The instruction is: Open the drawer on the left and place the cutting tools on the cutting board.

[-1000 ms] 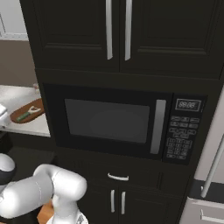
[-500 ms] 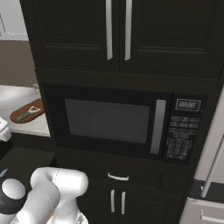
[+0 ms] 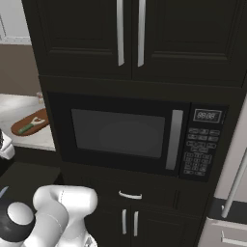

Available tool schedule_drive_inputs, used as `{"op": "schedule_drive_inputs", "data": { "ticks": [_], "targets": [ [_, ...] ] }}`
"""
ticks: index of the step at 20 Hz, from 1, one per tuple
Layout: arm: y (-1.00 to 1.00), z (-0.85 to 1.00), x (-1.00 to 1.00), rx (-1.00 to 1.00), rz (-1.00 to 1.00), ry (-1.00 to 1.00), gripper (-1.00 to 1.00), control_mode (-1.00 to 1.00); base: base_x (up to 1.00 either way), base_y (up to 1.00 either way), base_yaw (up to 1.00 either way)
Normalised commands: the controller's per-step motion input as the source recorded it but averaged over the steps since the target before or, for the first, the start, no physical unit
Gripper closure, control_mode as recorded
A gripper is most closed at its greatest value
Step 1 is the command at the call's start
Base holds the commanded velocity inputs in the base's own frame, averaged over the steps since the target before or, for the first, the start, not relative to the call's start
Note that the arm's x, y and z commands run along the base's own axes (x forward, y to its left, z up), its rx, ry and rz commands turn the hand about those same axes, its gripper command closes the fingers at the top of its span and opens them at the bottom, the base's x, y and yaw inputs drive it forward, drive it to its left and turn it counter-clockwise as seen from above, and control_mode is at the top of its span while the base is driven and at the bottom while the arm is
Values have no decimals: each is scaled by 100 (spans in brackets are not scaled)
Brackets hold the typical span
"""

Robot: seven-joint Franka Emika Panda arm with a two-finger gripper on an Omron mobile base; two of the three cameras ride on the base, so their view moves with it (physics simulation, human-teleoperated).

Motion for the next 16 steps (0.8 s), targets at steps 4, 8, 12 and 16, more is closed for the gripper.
{"op": "schedule_drive_inputs", "data": {
  "ticks": [4, 8, 12, 16],
  "targets": [
    [1, 0, 0, 0, 0, 1, -100, -100, 0, 0, 0],
    [12, -8, -46, -9, 7, 2, -100, -100, 0, 0, 0],
    [20, -17, -61, -15, 8, 0, -100, -100, 0, 0, 0],
    [4, -2, -12, -6, 3, 0, -100, -100, 0, 0, 0]
  ]
}}
